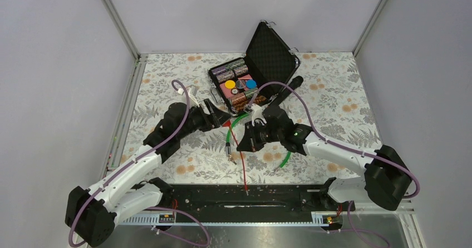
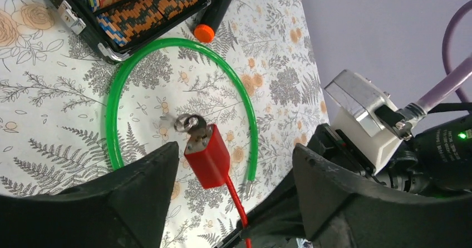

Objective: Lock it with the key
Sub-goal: Pick up the lock from the center of the board.

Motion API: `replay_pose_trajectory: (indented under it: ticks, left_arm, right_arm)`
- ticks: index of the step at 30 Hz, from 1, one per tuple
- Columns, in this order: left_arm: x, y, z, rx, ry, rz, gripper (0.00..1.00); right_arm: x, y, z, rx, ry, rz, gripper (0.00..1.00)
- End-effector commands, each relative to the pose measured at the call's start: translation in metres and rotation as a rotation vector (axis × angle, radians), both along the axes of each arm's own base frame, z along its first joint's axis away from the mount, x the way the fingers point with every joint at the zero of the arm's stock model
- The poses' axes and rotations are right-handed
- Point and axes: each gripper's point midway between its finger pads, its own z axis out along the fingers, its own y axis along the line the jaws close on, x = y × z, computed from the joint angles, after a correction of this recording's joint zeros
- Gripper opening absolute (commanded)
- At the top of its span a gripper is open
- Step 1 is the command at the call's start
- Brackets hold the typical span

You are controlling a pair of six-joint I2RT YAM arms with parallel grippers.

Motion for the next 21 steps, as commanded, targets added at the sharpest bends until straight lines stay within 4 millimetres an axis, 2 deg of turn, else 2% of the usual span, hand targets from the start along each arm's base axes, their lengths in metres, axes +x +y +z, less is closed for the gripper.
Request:
replay_pose_trajectory:
  ticks: [1,6,10,17,21]
  left_arm:
    - [0.011,0.005,0.022,0.037,-0.07,0.028,0.77]
    - [0.016,0.017,0.027,0.094,-0.102,0.076,0.91]
    - [0.013,0.028,0.035,0.102,-0.14,0.112,0.97]
    - [-0.011,0.021,0.055,-0.019,-0.2,0.037,0.98]
    - [-0.033,0.009,0.06,-0.091,-0.173,-0.072,0.98]
  right_arm:
    - [-0.016,0.01,0.054,0.164,0.127,-0.011,0.0]
    - [-0.016,0.008,0.068,0.22,0.219,-0.118,0.0]
    - [-0.007,0.01,0.078,0.31,0.303,-0.229,0.0]
    - [0.03,0.013,0.096,0.505,0.42,-0.441,0.0]
    - [0.048,0.01,0.108,0.612,0.471,-0.543,0.0]
